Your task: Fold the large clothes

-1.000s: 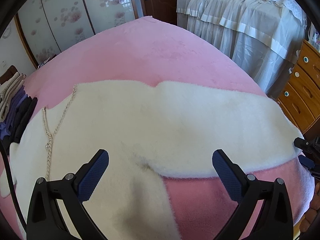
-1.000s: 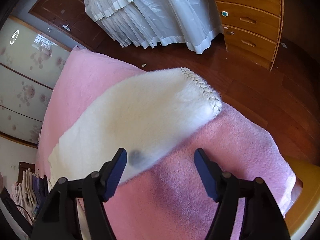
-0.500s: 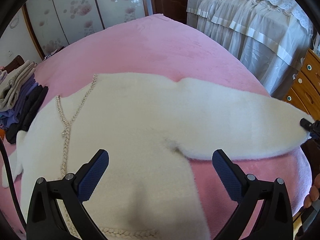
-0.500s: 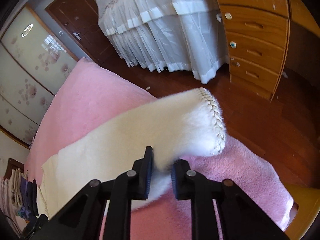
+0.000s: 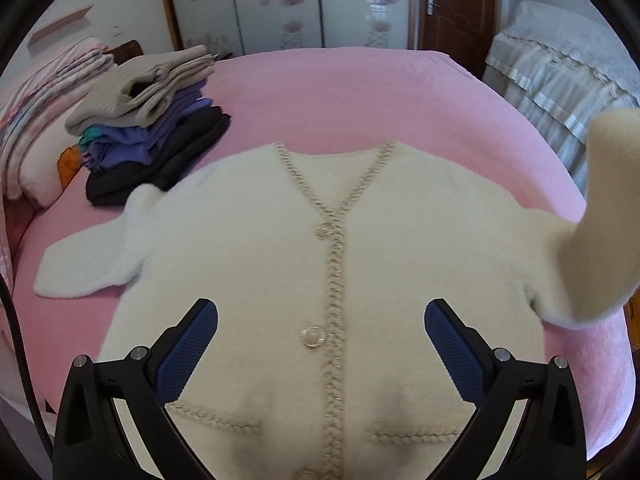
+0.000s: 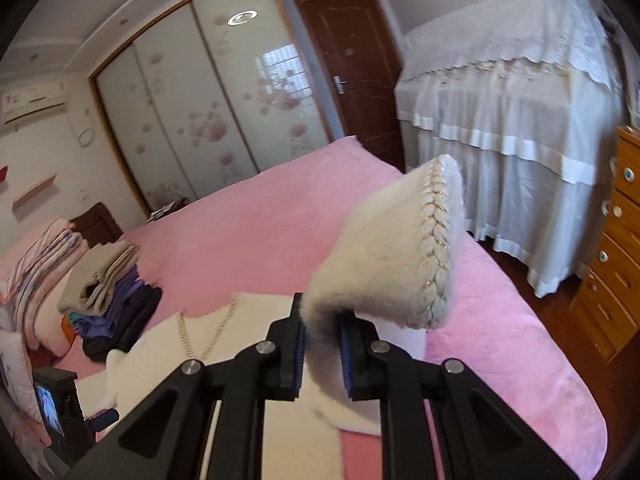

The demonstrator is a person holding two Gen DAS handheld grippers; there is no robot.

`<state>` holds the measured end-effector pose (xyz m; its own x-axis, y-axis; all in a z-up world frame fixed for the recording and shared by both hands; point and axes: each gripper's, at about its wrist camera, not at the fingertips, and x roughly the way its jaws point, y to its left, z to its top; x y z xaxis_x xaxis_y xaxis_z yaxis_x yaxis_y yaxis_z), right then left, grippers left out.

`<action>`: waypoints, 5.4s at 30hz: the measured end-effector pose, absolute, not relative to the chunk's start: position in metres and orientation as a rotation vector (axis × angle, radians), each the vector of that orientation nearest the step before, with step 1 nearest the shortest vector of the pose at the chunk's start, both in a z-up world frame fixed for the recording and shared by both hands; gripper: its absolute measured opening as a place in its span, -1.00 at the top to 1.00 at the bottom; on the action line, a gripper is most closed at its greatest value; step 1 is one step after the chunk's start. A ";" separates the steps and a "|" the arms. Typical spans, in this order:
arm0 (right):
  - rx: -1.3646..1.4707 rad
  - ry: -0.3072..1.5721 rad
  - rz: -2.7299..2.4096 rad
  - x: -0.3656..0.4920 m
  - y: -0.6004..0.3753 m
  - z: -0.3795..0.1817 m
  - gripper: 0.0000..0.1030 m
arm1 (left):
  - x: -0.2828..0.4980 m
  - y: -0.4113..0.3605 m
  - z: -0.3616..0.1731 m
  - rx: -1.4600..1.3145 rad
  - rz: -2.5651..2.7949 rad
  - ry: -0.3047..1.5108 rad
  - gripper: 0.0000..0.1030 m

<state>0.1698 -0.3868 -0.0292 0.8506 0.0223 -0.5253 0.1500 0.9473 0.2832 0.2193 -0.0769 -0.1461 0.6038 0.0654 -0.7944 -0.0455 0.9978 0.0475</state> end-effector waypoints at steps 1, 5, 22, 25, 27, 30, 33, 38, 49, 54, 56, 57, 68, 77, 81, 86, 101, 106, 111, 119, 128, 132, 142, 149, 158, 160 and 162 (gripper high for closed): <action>0.298 0.560 -0.049 0.180 -0.365 -0.029 0.72 | 0.220 -0.062 -0.145 0.011 0.083 0.913 -0.99; 0.220 0.633 0.039 0.227 -0.277 -0.048 0.72 | 0.224 -0.006 -0.145 -0.038 0.142 0.887 -0.99; -0.134 0.941 0.207 0.271 -0.120 -0.198 0.19 | 0.258 0.059 -0.208 -0.176 0.092 0.991 -0.99; -0.137 0.935 0.228 0.251 -0.133 -0.189 0.13 | 0.266 0.049 -0.209 -0.177 0.033 0.988 -0.99; -0.126 0.922 0.234 0.239 -0.145 -0.181 0.10 | 0.270 0.039 -0.209 -0.169 -0.004 0.992 -0.99; -0.101 0.901 0.207 0.218 -0.169 -0.170 0.08 | 0.280 0.025 -0.214 -0.168 -0.062 1.023 -0.99; -0.084 0.897 0.137 0.205 -0.194 -0.167 0.08 | 0.290 0.012 -0.223 -0.194 -0.119 1.065 -0.99; 0.016 0.923 0.044 0.193 -0.242 -0.171 0.08 | 0.306 -0.006 -0.238 -0.268 -0.209 1.131 -0.81; 0.152 0.941 -0.076 0.183 -0.306 -0.189 0.08 | 0.331 -0.045 -0.270 -0.372 -0.313 1.223 0.71; 0.142 0.955 -0.103 0.178 -0.319 -0.198 0.08 | 0.332 -0.056 -0.245 -0.300 -0.288 1.163 0.83; 0.138 0.959 -0.121 0.177 -0.325 -0.204 0.08 | 0.333 -0.059 -0.223 -0.259 -0.279 1.097 0.84; 0.136 0.962 -0.131 0.177 -0.328 -0.206 0.08 | 0.333 -0.057 -0.211 -0.254 -0.275 1.068 0.84; 0.123 0.970 -0.184 0.215 -0.338 -0.223 0.08 | 0.355 -0.009 -0.183 -0.231 -0.183 0.911 0.84; 0.101 0.994 -0.193 0.210 -0.331 -0.222 0.08 | 0.358 0.019 -0.268 -0.267 -0.108 1.029 0.82; 0.110 0.994 -0.195 0.206 -0.330 -0.213 0.08 | 0.351 0.023 -0.269 -0.278 -0.118 1.013 0.81; 0.094 0.952 -0.175 0.211 -0.318 -0.189 0.08 | 0.339 0.024 -0.261 -0.317 -0.123 0.989 0.81; -0.009 1.030 -0.134 0.264 -0.283 -0.233 0.14 | 0.338 0.044 -0.267 -0.372 -0.142 1.050 0.50; 0.028 1.004 -0.117 0.256 -0.293 -0.208 0.14 | 0.329 0.068 -0.239 -0.371 -0.018 0.952 0.42; 0.029 0.987 -0.106 0.269 -0.293 -0.196 0.14 | 0.333 0.074 -0.222 -0.393 0.014 0.912 0.42; 0.035 0.964 -0.060 0.316 -0.268 -0.187 0.14 | 0.369 -0.002 -0.226 -0.264 -0.109 0.931 0.42; 0.067 1.000 0.018 0.365 -0.234 -0.205 0.14 | 0.422 -0.033 -0.265 -0.188 -0.111 1.063 0.42; 0.036 1.039 -0.052 0.378 -0.247 -0.227 0.15 | 0.430 -0.027 -0.273 -0.149 -0.101 1.064 0.42; 0.067 1.036 -0.276 0.342 -0.346 -0.220 0.15 | 0.430 -0.025 -0.271 -0.118 -0.100 1.066 0.43; 0.142 1.025 -0.215 0.287 -0.327 -0.185 0.15 | 0.378 -0.019 -0.209 -0.130 -0.155 0.981 0.13; 0.103 0.918 -0.057 0.210 -0.235 -0.115 0.14 | 0.270 0.018 -0.116 -0.182 -0.200 0.878 -0.31; 0.082 0.888 -0.032 0.193 -0.212 -0.097 0.12 | 0.243 0.032 -0.097 -0.192 -0.191 0.853 -0.52; 0.080 0.867 -0.002 0.179 -0.193 -0.080 0.11 | 0.217 0.048 -0.079 -0.201 -0.164 0.816 -0.62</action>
<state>0.1790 -0.1929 -0.0804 0.6475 0.0307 -0.7615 0.0345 0.9970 0.0696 0.2174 0.0479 -0.0793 0.6743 -0.2221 -0.7042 0.0678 0.9683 -0.2405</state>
